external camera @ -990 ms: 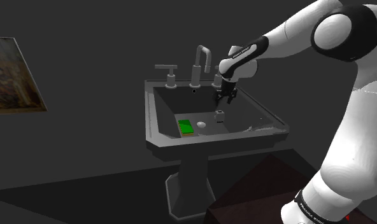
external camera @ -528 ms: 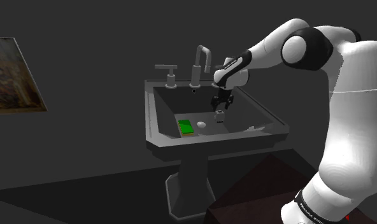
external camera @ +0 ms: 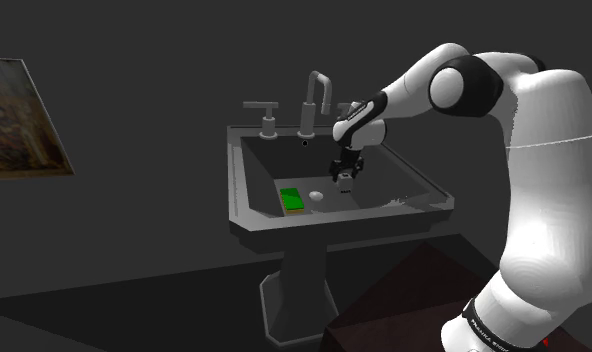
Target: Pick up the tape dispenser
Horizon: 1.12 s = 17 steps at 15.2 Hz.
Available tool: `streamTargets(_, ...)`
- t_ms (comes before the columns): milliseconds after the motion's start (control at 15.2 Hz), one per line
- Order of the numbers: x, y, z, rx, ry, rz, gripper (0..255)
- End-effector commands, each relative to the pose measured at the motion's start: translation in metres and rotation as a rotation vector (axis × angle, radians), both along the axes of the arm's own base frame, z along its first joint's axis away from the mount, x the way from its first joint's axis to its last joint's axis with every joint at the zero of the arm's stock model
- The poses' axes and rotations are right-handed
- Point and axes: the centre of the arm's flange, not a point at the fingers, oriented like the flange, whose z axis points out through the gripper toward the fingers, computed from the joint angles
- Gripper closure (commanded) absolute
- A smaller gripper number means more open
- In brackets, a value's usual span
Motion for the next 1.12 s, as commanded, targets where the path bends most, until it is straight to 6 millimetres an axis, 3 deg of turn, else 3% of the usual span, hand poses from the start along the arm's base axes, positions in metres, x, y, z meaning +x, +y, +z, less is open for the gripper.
streamTargets(0,0.0,0.0,-0.002,0.0,-0.001,0.0,255)
streamTargets(594,0.0,0.0,-0.003,0.0,0.0,0.0,255)
streamTargets(1056,0.0,0.0,0.034,0.0,0.0,0.0,255)
